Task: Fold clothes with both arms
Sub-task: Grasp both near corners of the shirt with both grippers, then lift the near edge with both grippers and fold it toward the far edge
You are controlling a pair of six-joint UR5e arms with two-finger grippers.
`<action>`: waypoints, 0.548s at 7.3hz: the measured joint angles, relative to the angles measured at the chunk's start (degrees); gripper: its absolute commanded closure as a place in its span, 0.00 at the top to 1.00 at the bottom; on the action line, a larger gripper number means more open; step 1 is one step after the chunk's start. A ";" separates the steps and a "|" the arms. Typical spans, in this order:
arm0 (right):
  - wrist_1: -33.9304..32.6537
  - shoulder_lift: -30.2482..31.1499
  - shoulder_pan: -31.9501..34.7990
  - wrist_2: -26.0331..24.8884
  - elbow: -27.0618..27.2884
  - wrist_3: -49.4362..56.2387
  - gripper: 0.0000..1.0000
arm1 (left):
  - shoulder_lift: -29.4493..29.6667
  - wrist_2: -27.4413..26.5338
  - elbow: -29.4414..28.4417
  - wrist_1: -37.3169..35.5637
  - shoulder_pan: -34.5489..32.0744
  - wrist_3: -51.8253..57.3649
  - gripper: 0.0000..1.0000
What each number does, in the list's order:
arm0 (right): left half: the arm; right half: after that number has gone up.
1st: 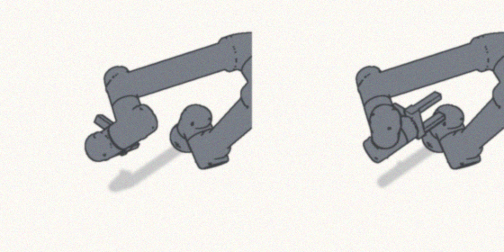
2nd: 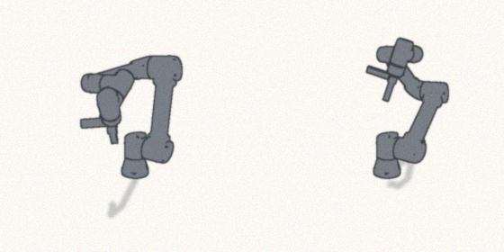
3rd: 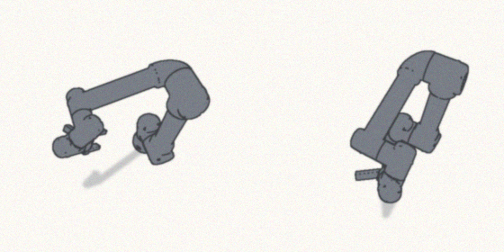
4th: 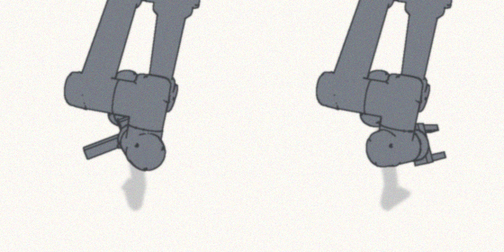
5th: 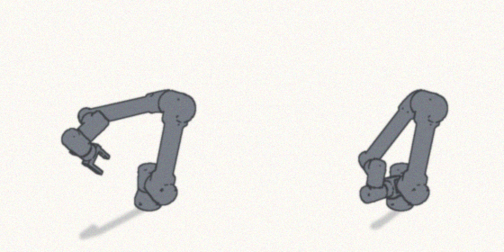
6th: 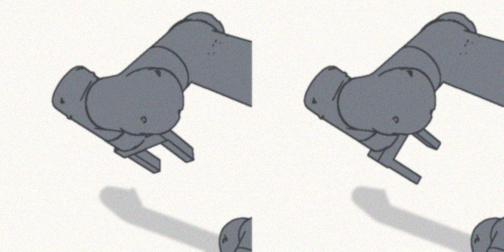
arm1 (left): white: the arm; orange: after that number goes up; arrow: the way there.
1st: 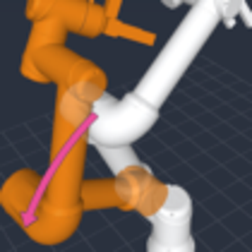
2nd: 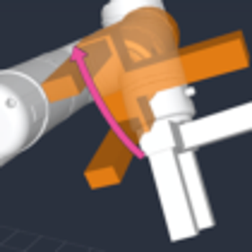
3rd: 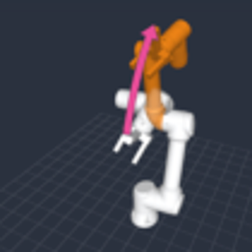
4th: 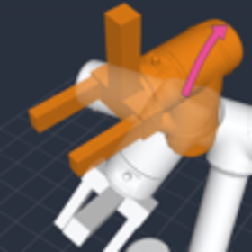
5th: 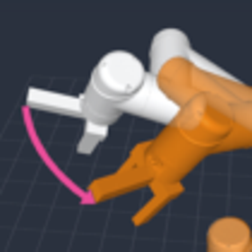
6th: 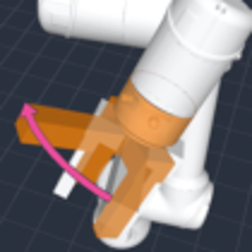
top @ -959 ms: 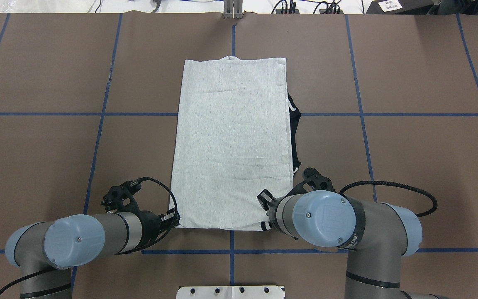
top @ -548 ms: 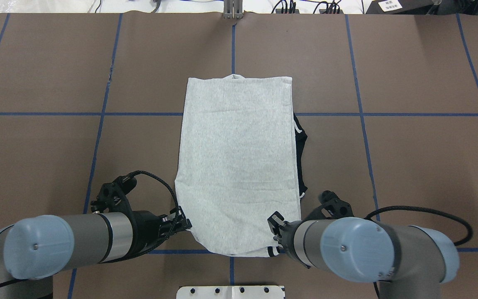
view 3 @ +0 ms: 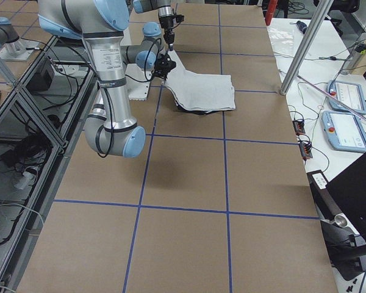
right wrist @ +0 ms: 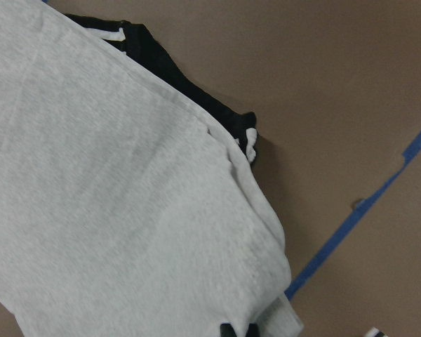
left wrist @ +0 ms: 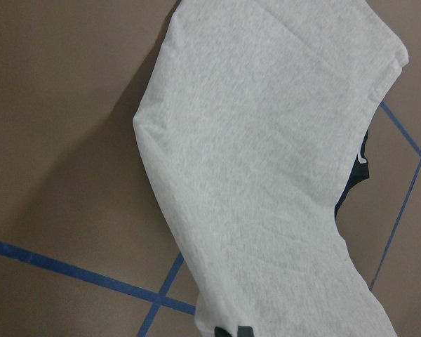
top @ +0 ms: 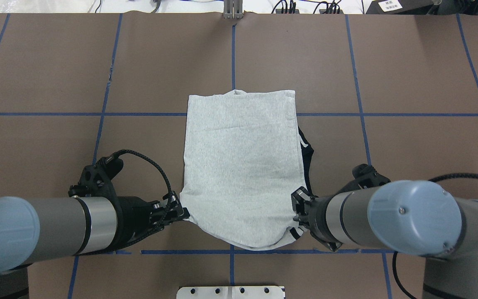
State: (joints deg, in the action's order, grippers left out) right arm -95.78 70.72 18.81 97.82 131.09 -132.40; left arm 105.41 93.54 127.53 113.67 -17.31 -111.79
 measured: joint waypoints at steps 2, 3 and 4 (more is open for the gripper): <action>-0.51 -5.33 7.26 2.66 -7.15 6.07 0.00 | 4.09 0.64 -5.75 -0.54 -5.09 3.16 0.00; -0.31 -7.71 10.02 3.35 -10.98 8.69 0.00 | 5.45 0.91 -8.02 -0.47 -7.09 3.96 0.00; -0.11 -9.77 12.03 3.61 -14.69 10.98 0.00 | 6.63 1.01 -10.51 -0.18 -8.45 5.04 0.00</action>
State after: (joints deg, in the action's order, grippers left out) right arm -95.89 60.95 30.84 101.43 116.40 -121.43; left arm 112.05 94.56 117.02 113.49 -25.76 -106.75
